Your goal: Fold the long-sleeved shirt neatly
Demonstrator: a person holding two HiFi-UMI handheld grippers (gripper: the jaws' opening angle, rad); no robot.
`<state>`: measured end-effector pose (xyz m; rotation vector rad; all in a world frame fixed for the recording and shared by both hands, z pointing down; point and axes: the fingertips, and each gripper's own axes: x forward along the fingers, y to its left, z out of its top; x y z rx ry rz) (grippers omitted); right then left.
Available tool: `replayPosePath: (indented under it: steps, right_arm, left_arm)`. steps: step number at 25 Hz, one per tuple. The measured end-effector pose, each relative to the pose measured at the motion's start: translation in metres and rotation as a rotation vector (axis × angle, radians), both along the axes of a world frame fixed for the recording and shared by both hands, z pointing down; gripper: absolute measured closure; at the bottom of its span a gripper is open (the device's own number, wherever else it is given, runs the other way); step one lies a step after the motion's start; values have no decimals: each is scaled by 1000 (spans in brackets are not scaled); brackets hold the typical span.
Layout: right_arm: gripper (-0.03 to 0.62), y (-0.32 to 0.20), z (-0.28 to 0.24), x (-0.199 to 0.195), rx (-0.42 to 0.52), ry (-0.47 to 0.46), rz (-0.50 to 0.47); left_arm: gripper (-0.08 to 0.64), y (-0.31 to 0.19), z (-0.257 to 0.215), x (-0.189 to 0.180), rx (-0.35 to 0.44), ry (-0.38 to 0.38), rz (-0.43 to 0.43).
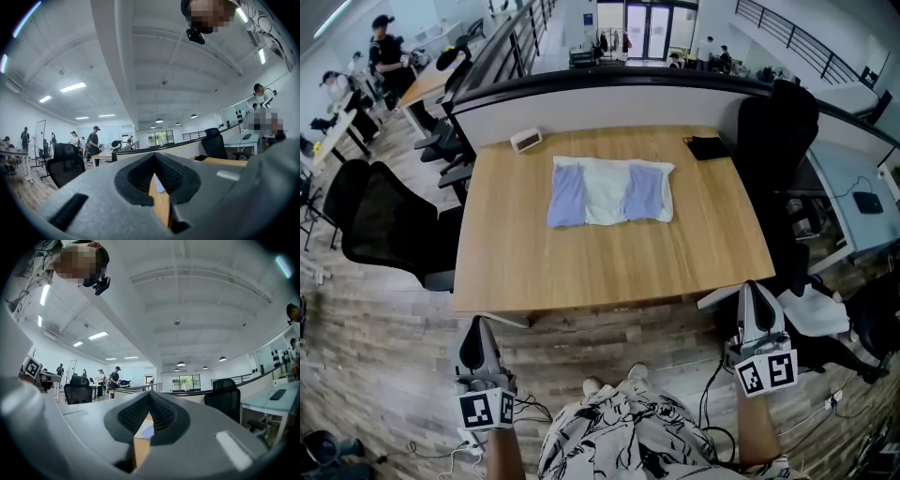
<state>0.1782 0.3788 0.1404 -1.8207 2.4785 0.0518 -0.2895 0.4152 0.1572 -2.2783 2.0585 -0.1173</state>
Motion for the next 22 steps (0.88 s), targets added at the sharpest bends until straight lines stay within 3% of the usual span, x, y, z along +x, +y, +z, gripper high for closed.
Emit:
replayPosePath:
  steps: [22]
  right_arm:
    - [584, -10, 3, -1, -17, 12, -19]
  left_arm:
    - [560, -8, -8, 13, 4, -13, 20]
